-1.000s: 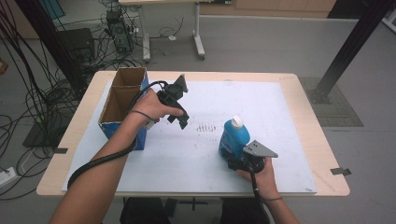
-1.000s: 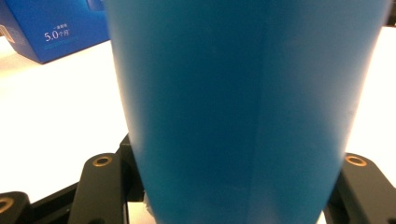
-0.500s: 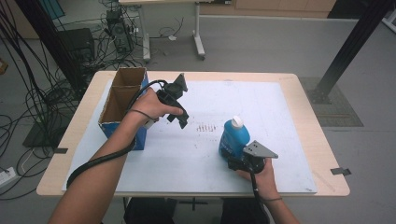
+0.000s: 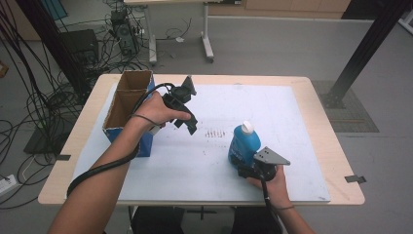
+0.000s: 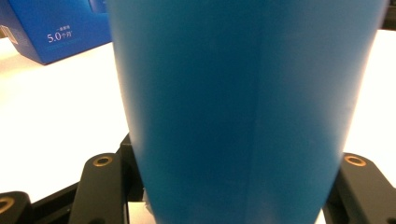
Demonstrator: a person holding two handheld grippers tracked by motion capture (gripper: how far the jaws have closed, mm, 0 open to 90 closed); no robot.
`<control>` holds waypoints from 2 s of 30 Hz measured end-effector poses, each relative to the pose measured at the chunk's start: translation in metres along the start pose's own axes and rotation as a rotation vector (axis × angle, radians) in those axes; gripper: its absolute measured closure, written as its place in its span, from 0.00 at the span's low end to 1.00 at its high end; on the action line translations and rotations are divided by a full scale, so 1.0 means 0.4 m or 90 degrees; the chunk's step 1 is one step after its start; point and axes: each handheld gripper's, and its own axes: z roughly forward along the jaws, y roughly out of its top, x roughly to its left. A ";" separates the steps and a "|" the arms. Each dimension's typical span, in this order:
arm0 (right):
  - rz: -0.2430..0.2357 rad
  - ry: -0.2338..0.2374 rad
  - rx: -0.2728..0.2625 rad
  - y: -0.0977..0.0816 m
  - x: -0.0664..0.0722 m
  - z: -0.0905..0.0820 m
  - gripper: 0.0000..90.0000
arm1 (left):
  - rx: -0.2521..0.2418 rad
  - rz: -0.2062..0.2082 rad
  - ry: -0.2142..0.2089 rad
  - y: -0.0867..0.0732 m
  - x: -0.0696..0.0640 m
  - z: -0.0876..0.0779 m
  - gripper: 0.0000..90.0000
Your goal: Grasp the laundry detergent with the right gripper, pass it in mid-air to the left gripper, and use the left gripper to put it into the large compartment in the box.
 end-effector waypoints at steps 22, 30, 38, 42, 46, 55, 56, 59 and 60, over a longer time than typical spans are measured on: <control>-0.005 0.014 0.007 0.005 -0.008 0.001 0.44 | 0.007 0.010 -0.006 -0.007 0.004 0.002 0.10; -0.003 0.036 0.012 0.033 -0.024 0.001 0.44 | -0.003 0.019 -0.011 -0.013 0.009 -0.021 0.10; -0.005 0.093 0.020 0.085 -0.054 0.001 0.44 | -0.011 0.043 -0.023 -0.023 0.008 -0.047 0.10; -0.001 0.122 0.019 0.126 -0.087 -0.001 0.44 | -0.017 0.055 -0.020 -0.029 0.003 -0.069 0.10; -0.010 0.139 0.022 0.150 -0.105 -0.002 0.44 | -0.023 0.073 -0.027 -0.034 0.000 -0.092 0.10; -0.015 0.198 0.037 0.203 -0.135 -0.004 0.44 | -0.035 0.117 -0.037 -0.043 -0.017 -0.144 0.10; -0.012 0.208 0.037 0.209 -0.138 -0.005 0.44 | -0.037 0.122 -0.040 -0.046 -0.021 -0.149 0.10; -0.014 0.226 0.034 0.224 -0.143 -0.008 0.44 | -0.043 0.143 -0.048 -0.054 -0.032 -0.165 0.10; -0.017 0.233 0.034 0.231 -0.145 -0.010 0.44 | -0.045 0.152 -0.052 -0.057 -0.036 -0.172 0.10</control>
